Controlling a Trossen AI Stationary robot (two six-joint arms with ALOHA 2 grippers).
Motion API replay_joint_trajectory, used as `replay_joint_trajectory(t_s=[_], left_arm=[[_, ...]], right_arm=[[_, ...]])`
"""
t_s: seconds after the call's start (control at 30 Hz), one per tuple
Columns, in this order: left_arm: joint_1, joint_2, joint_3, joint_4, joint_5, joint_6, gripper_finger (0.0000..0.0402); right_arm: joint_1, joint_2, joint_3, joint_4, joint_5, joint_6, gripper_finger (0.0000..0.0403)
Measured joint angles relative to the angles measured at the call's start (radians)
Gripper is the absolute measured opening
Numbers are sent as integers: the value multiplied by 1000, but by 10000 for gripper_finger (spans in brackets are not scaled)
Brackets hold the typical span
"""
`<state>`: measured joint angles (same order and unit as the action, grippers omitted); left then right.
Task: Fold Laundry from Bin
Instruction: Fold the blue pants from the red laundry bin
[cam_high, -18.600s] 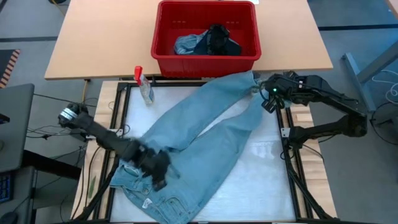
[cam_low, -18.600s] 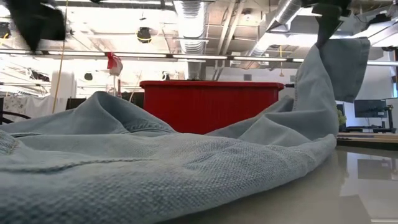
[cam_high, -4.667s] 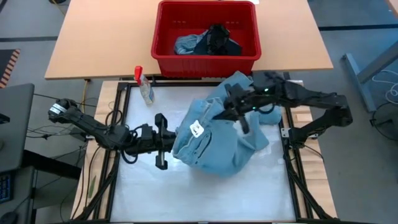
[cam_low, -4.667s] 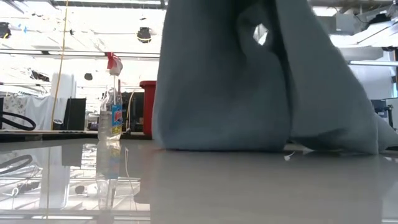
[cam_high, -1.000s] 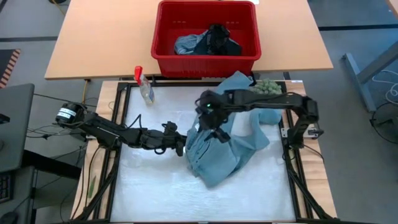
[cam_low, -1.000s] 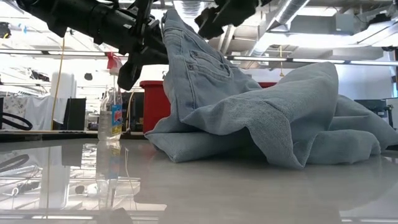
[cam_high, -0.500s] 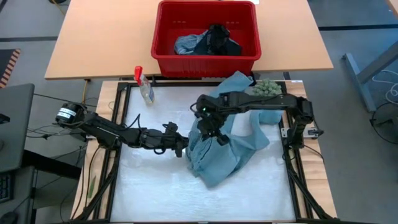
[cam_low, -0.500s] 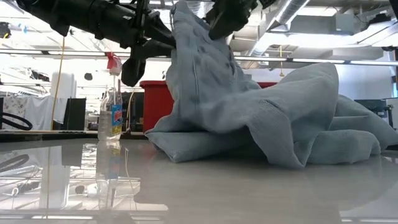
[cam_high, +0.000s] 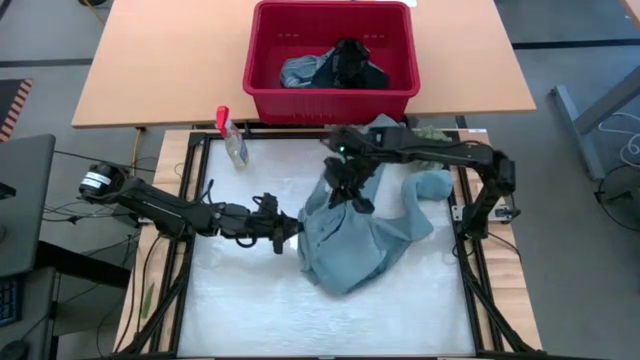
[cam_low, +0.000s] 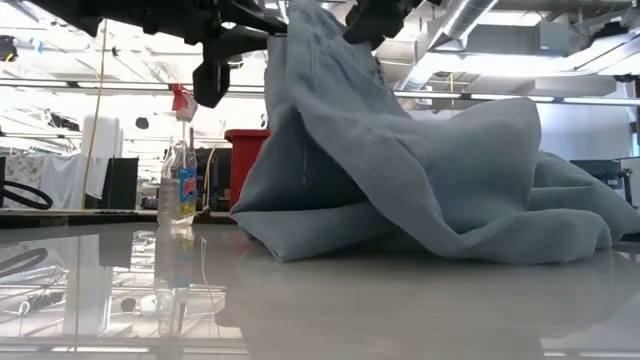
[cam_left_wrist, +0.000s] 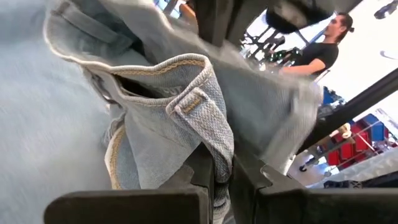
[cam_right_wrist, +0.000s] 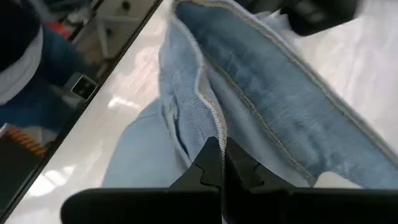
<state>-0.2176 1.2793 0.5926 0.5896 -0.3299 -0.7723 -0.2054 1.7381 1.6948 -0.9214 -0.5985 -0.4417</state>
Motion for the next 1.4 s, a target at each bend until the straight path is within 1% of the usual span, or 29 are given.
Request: replay_joint_trajectory(t_s=[0.07, 0.17, 0.3, 0.4, 0.47, 0.53, 0.6, 0.73, 0.83, 0.93, 0.97, 1.07, 1.4], left_arm=[[0, -9, 0, 1, -7, 5, 12], [0, -14, 0, 1, -7, 5, 12], [-2, -14, 0, 0, -7, 4, 12], [-3, -14, 0, 0, -7, 5, 12], [-3, -14, 0, -1, -7, 4, 12], [-3, -14, 0, -3, -6, 3, 12], [-3, -14, 0, -3, -7, 3, 12], [-3, -14, 0, -3, -8, -15, 12], [-3, -14, 0, -10, -8, -37, 12], [-3, -13, 0, -15, -8, -52, 12], [-3, -13, 0, -15, -7, -59, 12], [-3, -13, 0, -14, -2, -69, 12], [-2, -13, 0, 10, 59, -88, 12]], right_arm=[[20, 2, -1, 10, 38, 3, 22], [41, 2, -1, 59, 149, 51, 30], [33, 2, -1, 97, 150, 76, 48], [33, -1, -1, 94, 152, 88, 62], [33, -1, -1, 78, 152, 91, 77], [37, -1, -1, 58, 152, 70, 103], [42, -1, 0, 44, 153, 54, 138], [50, -1, 15, 13, 168, 22, 226], [63, -1, 48, -2, 246, -29, 281], [83, -1, 104, -27, 320, -80, 313], [91, -3, 116, -25, 335, -103, 320], [105, -2, 140, -26, 339, -165, 330], [97, 46, 149, -43, 339, -226, 331]])
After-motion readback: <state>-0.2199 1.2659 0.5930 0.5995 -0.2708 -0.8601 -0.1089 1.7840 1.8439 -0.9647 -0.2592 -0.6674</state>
